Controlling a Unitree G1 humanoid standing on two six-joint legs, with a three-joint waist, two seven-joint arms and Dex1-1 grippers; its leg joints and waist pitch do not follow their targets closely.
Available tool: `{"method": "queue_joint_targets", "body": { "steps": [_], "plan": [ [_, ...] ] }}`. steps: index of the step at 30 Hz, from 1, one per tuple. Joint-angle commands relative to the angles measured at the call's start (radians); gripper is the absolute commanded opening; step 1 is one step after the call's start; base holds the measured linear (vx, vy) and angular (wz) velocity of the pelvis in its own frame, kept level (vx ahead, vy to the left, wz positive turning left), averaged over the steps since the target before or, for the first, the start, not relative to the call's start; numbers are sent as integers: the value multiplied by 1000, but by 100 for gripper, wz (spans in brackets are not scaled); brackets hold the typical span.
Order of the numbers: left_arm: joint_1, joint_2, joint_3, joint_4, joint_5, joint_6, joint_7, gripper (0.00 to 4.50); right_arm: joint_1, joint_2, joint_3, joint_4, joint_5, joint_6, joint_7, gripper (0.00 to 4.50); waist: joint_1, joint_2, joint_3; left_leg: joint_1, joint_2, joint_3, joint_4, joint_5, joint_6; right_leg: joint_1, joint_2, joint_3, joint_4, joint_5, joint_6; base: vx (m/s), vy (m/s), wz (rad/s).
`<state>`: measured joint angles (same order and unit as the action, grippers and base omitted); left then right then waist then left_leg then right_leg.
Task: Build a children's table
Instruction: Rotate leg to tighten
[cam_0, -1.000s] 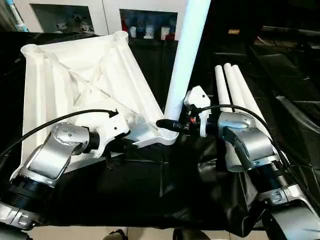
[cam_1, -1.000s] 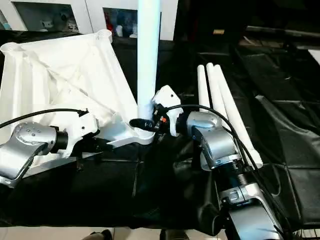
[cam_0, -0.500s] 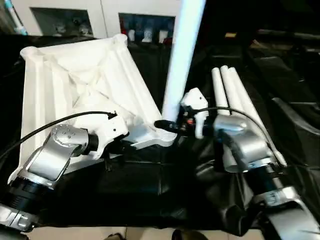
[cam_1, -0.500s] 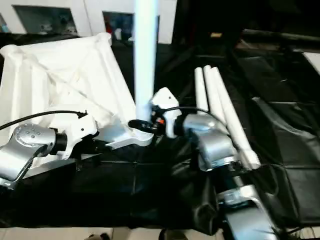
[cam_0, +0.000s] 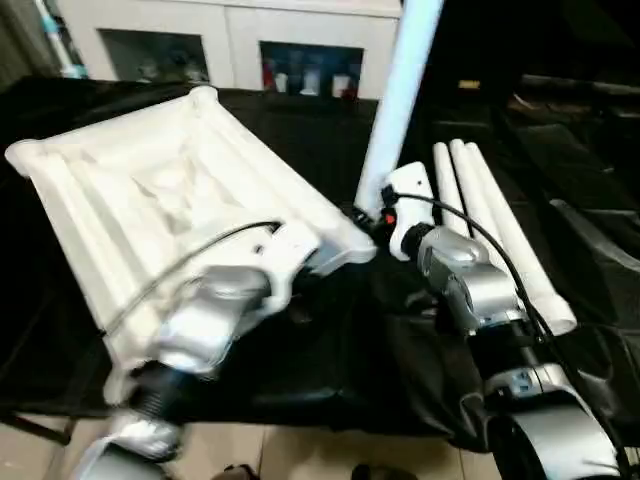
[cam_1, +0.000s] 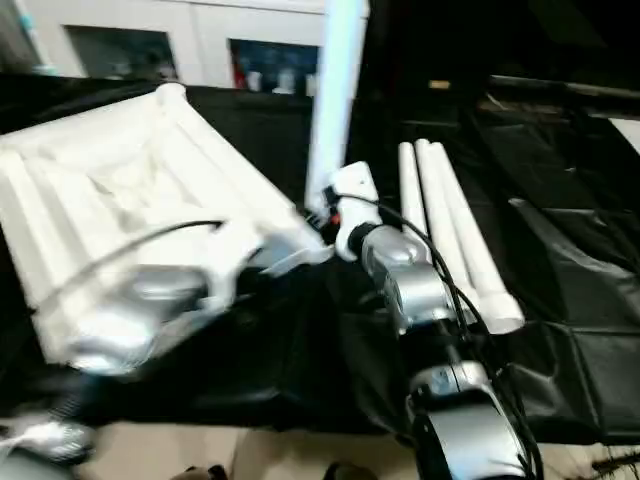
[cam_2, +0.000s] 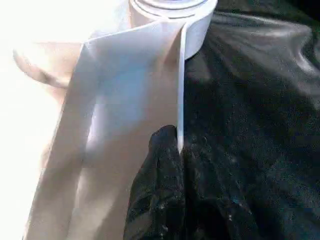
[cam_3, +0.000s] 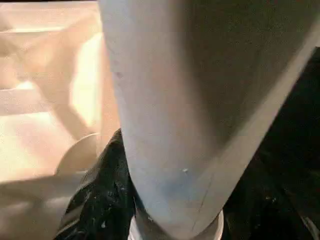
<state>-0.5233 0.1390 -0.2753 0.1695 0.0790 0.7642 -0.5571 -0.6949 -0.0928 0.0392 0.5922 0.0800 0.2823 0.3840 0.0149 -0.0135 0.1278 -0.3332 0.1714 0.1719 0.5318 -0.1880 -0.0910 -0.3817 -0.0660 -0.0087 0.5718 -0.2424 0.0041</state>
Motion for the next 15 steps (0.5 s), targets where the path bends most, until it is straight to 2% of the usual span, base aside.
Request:
{"method": "queue_joint_targets", "body": {
  "steps": [1, 3, 4, 7, 11, 15],
  "plan": [
    [-42, -82, -69, 16, -24, -17, 15, 0, 87, 92, 86, 193, 0, 144, 22, 186, -7, 5, 2, 13, 43, -40, -82, -531, 4, -30, -64, 31, -114, -679, -49, 0, 0, 0],
    [-46, -62, -76, 23, -16, -36, 8, 0, 76, 93, 79, 207, -2, 140, 14, 186, -8, 6, 0, 10, 43, -44, -88, -549, 7, -28, -67, 25, -120, -673, -34, 0, 0, 0],
    [-45, -46, -79, 23, -9, -43, 7, 0, 72, 94, 74, 212, -5, 138, 10, 186, -7, 10, 0, 10, 44, -45, -89, -546, 7, -27, -68, 25, -119, -656, -35, 0, 0, 0],
    [-32, -6, -71, 13, 3, -42, -4, 0, 64, 97, 61, 220, -8, 129, 3, 186, -8, 9, 3, 0, 47, -46, -97, -549, 4, -25, -69, 26, -115, -596, -52, 0, 0, 0],
    [-31, 4, -61, 16, 11, -42, -10, 0, 58, 104, 48, 227, -9, 113, 5, 186, -11, 7, 5, 1, 47, -46, -96, -556, 8, -29, -74, 28, -117, -616, -51, 0, 0, 0],
    [-36, 16, -49, 23, 12, -50, -20, 0, 50, 109, 46, 221, -10, 63, 12, 186, -11, 5, 5, 2, 46, -44, -96, -550, 15, -33, -75, 29, -121, -636, -43, 0, 0, 0]
  ]
}}
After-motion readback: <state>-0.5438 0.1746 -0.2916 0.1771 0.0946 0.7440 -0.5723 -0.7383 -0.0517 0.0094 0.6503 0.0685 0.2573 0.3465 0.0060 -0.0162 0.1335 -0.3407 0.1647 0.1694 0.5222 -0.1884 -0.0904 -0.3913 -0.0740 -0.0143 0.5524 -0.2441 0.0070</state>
